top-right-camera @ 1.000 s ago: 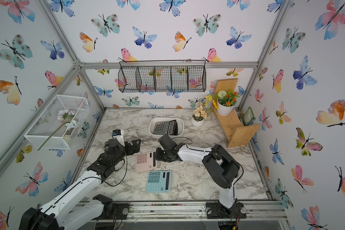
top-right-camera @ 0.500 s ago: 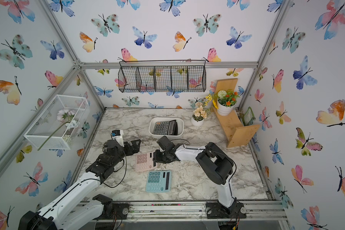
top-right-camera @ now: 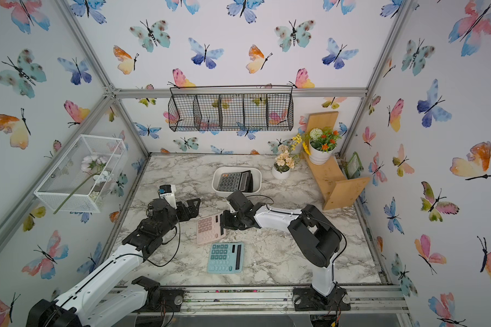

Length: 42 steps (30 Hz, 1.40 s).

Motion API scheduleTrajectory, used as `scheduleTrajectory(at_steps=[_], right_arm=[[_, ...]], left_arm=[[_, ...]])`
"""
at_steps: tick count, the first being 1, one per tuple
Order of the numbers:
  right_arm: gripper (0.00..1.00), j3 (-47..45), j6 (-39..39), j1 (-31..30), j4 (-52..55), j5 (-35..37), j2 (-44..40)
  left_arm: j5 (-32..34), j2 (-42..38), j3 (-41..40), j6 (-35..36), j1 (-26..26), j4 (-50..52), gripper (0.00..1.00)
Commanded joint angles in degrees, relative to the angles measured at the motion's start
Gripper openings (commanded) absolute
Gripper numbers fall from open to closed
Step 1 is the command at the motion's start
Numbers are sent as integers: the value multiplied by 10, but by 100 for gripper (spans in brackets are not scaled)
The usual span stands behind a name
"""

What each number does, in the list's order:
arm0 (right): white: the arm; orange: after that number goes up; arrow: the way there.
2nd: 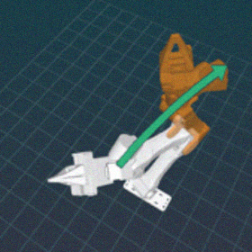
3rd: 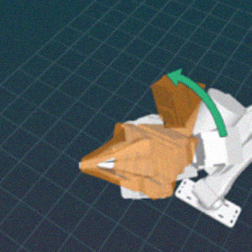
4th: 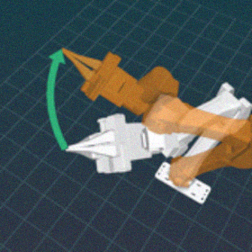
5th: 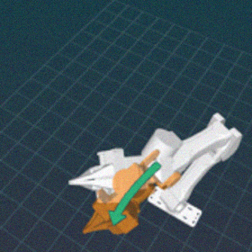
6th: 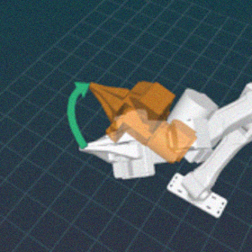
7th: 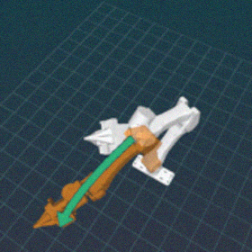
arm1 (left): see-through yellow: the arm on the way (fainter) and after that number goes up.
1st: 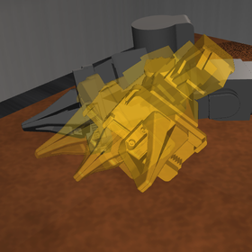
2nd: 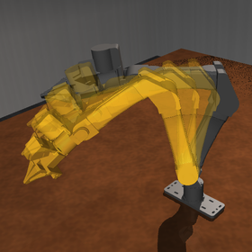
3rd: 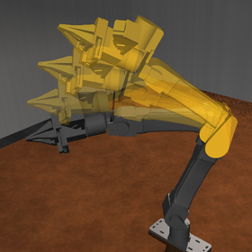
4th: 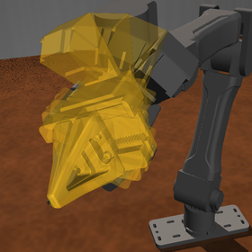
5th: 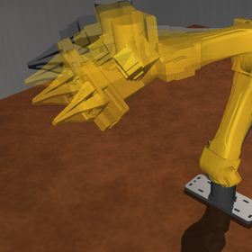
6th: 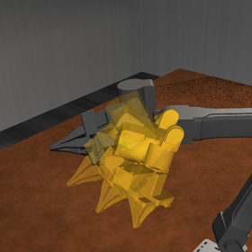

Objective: Put the calculator in the storage box
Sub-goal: Pick up the calculator at the center of the board, then place the calculator in the storage box.

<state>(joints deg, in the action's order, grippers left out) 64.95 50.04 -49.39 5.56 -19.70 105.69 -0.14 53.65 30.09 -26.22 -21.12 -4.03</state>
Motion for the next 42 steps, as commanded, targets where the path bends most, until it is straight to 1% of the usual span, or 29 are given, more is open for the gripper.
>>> scheduleTrajectory(at_steps=[1,6,10,15,21,25,29,34,42], right_arm=[[2,-17,-15,18,17,-8,-48],[2,-31,-27,51,35,-9,-107],[2,-20,-43,85,61,7,-148],[2,36,-71,130,88,22,-145],[2,159,-102,171,109,25,-66],[2,264,-130,194,146,13,16],[2,358,-153,203,190,-3,92],[2,420,-155,206,211,-13,155],[2,473,-143,207,222,-32,222]], left_arm=[[-9,3,-1,1,-1,-9,98],[-6,3,-5,-1,-1,-12,98],[-2,4,-9,-3,-1,-18,98],[0,2,-7,-4,0,-15,98],[-2,-3,-6,-5,0,-12,98],[-2,-11,-3,-5,-1,-7,98],[1,-18,-2,-3,-1,-1,98],[0,-19,-7,-4,-1,-4,98],[-2,-15,-9,-5,0,-6,98]])
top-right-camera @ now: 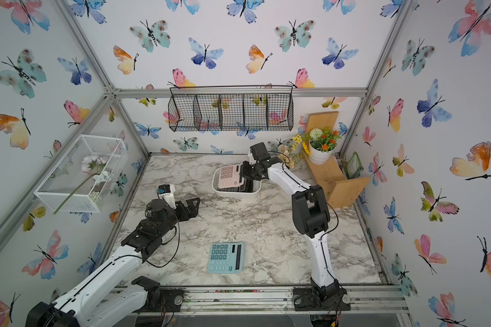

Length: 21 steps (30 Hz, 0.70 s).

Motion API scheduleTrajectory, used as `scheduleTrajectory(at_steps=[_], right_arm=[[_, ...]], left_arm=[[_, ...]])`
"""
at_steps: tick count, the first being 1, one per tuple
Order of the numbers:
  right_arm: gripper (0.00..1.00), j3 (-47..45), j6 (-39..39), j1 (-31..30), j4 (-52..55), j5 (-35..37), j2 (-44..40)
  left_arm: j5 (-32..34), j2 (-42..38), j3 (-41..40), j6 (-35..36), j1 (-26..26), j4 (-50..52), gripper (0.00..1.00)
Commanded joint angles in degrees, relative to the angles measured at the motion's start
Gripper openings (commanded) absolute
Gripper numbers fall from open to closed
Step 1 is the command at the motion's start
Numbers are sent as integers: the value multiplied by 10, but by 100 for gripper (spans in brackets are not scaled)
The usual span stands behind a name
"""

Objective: Put the calculator in the storage box
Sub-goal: Place the calculator in the storage box.

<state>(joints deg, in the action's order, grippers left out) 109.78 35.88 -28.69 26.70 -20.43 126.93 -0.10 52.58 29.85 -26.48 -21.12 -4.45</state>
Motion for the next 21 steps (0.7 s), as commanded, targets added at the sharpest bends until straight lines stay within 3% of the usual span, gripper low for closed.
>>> scheduleTrajectory(at_steps=[1,11,14,17,21], right_arm=[[2,30,1,0,12,-26,17],[7,68,16,-1,14,-42,67],[15,71,15,-2,18,-44,69],[31,64,17,-3,17,-46,58],[42,8,17,-4,0,-9,-13]], left_arm=[[-2,-4,-7,-2,0,-3,98],[-3,3,-11,-4,-1,-11,98],[-2,7,-10,-3,0,-10,98],[-2,7,-9,-5,0,-9,99],[1,6,-7,-2,0,-5,98]])
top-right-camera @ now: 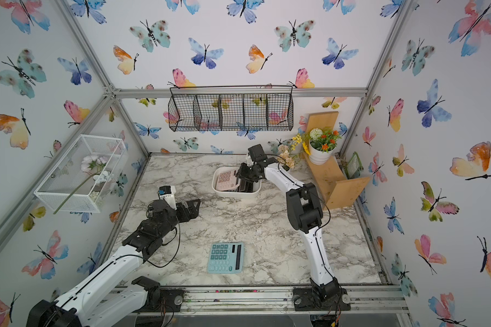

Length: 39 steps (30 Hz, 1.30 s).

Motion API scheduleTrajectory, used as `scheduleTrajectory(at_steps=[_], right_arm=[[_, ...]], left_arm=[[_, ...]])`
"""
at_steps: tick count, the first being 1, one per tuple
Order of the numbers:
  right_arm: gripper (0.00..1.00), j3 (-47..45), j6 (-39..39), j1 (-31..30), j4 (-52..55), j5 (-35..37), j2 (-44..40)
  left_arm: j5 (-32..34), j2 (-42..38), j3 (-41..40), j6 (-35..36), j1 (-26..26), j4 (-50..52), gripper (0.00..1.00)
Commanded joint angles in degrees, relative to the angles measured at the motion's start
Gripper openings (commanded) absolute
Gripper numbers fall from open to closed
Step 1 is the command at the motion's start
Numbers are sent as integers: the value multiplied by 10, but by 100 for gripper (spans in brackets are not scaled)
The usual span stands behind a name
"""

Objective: Put the calculator in the storage box
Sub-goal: Place the calculator in the storage box, then pick up the calculator at the center of the board.

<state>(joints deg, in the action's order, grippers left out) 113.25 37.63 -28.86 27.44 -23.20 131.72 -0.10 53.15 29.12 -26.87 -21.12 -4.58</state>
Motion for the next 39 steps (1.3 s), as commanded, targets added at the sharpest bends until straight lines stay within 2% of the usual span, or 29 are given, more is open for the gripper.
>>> scheduleTrajectory(at_steps=[1,4,8,15,19,22,27,39], right_arm=[[45,-48,-3,-3,-11,28,-88],[50,-134,-6,-5,-21,47,-178],[52,-278,-5,-13,-39,59,-315],[49,-544,34,-33,-52,11,-521],[46,-657,88,-86,-73,1,-606],[46,-714,147,-151,-108,19,-638],[46,-782,232,-243,-185,52,-638],[44,-798,256,-274,-236,62,-576]], left_arm=[[1,-1,3,2,-1,-2,99],[5,-3,7,3,-1,3,98],[13,-9,8,5,-1,8,99],[20,-15,9,5,0,15,99],[30,-14,14,11,-1,23,99],[30,-11,16,8,-1,26,98],[22,-13,10,-3,-1,23,99],[15,-16,-7,-12,0,23,98]])
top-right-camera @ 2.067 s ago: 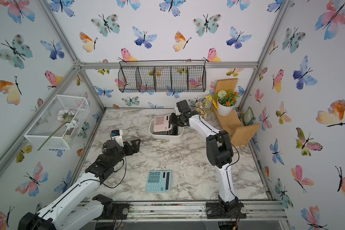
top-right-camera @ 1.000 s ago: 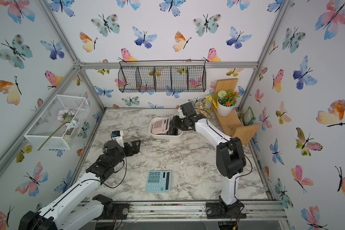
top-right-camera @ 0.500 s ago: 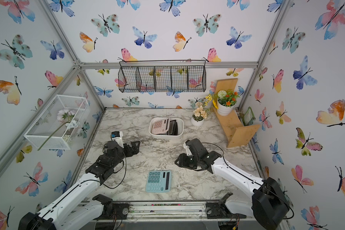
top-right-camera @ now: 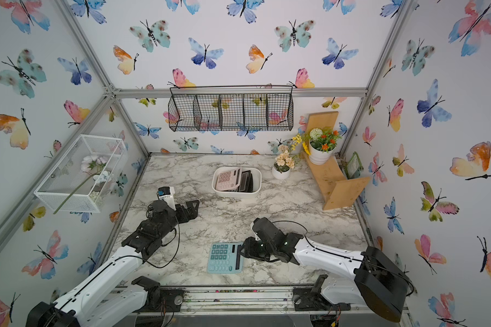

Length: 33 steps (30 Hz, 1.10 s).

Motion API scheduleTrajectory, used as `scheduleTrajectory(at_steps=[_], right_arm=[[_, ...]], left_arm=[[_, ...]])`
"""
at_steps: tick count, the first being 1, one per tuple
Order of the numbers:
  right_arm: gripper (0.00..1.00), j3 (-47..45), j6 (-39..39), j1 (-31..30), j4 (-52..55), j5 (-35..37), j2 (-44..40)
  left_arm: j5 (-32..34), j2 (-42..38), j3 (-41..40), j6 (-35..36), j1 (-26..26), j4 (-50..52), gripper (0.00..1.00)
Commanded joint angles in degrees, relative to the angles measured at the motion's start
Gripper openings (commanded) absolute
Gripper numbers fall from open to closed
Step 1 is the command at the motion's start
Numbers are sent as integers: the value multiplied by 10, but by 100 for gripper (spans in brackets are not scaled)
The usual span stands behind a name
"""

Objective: Put the calculator in the storage box
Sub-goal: Pick up the calculator at the center of the board.

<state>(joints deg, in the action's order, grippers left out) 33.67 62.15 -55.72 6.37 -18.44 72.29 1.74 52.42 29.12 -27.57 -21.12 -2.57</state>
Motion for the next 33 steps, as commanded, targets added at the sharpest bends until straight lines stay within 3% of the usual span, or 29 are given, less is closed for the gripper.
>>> scheduleTrajectory(at_steps=[1,22,33], right_arm=[[44,-1,10,-5,-28,13,26],[30,-51,52,-5,-137,-14,81],[5,-50,54,-5,-138,-15,52]], left_arm=[[-4,-9,-8,-5,-1,2,98],[-12,-3,-18,-9,0,-12,98],[-13,-3,-20,-9,0,-15,98]])
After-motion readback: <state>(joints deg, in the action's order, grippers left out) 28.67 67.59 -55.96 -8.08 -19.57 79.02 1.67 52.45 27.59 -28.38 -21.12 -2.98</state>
